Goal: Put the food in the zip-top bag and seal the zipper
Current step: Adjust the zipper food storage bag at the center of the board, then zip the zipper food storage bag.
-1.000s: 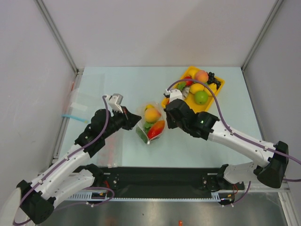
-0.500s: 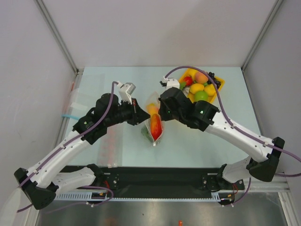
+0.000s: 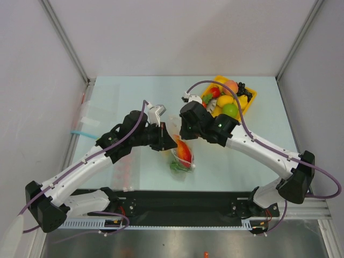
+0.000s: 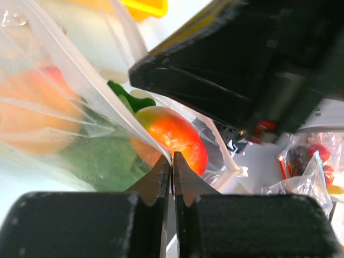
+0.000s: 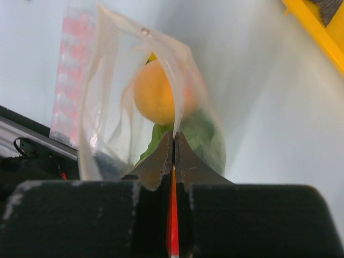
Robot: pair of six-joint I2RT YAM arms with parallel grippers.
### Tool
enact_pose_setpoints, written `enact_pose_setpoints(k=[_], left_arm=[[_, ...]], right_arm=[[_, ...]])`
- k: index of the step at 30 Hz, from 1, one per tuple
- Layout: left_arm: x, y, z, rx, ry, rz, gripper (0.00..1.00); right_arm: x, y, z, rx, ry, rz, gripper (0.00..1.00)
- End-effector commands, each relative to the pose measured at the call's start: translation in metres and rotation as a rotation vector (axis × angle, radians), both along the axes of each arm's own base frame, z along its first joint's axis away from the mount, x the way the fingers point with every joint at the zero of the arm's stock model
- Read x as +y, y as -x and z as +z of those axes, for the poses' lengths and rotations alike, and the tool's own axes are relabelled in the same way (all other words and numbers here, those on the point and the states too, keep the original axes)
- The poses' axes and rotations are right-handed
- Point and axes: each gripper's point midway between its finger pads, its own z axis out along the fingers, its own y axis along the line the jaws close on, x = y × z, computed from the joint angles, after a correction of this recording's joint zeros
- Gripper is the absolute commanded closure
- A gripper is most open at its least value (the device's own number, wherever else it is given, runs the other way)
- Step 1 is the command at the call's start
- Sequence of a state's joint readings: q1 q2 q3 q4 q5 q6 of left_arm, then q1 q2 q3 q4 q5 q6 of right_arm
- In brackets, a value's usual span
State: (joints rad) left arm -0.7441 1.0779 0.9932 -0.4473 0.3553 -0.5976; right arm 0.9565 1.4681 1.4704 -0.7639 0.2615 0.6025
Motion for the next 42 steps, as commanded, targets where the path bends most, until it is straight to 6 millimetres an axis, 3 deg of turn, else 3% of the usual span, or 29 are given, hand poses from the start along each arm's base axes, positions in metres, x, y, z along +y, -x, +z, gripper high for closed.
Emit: enact_pose_setpoints(k=[1, 8, 14, 18, 20, 23, 24, 26, 30, 34, 37, 42], left_arm=[[-0.006, -0.009, 0.018, -0.05, 0.053, 0.027, 0.91], [0.004, -0.023, 0.015, -0.101, 0.008, 0.099, 0.86], [0.005, -0.02, 0.022, -0.108, 0.049, 0.106, 0.86], [0.012, -0.016, 0.03, -0.127, 0.108, 0.146, 0.97], [0.02, -0.017, 0.044, -0.155, 0.161, 0.196, 0.99], [0.03, -0.018, 0.053, -0.178, 0.212, 0.263, 1.0], [0.032, -0.018, 0.046, -0.171, 0.213, 0.277, 1.0], [0.037, -0.02, 0.048, -0.182, 0.246, 0.317, 1.0], [0.041, -0.022, 0.031, -0.173, 0.261, 0.355, 1.0], [0.042, -0.025, 0.025, -0.17, 0.255, 0.373, 1.0], [0.041, -0.029, 0.024, -0.169, 0.249, 0.385, 1.0], [0.04, -0.034, 0.025, -0.172, 0.253, 0.396, 1.0]], right_arm=[[0.008, -0.008, 0.019, -0.034, -0.136, 0.041, 1.0], [0.01, -0.011, 0.012, -0.047, -0.15, 0.113, 1.0], [0.017, -0.007, 0.036, -0.118, -0.177, 0.208, 1.0], [0.03, 0.004, 0.051, -0.136, -0.211, 0.298, 1.0], [0.034, 0.012, 0.055, -0.155, -0.207, 0.336, 0.93], [0.034, 0.018, 0.059, -0.189, -0.201, 0.365, 0.56], [0.03, 0.021, 0.067, -0.215, -0.212, 0.364, 0.41], [0.025, 0.023, 0.064, -0.239, -0.205, 0.362, 0.26], [0.006, 0.038, 0.077, -0.295, -0.265, 0.355, 0.13], [-0.011, 0.051, 0.073, -0.294, -0.275, 0.296, 0.09], [-0.021, 0.066, 0.052, -0.234, -0.226, 0.277, 0.06], [-0.022, 0.1, 0.015, -0.193, -0.187, 0.301, 0.11]])
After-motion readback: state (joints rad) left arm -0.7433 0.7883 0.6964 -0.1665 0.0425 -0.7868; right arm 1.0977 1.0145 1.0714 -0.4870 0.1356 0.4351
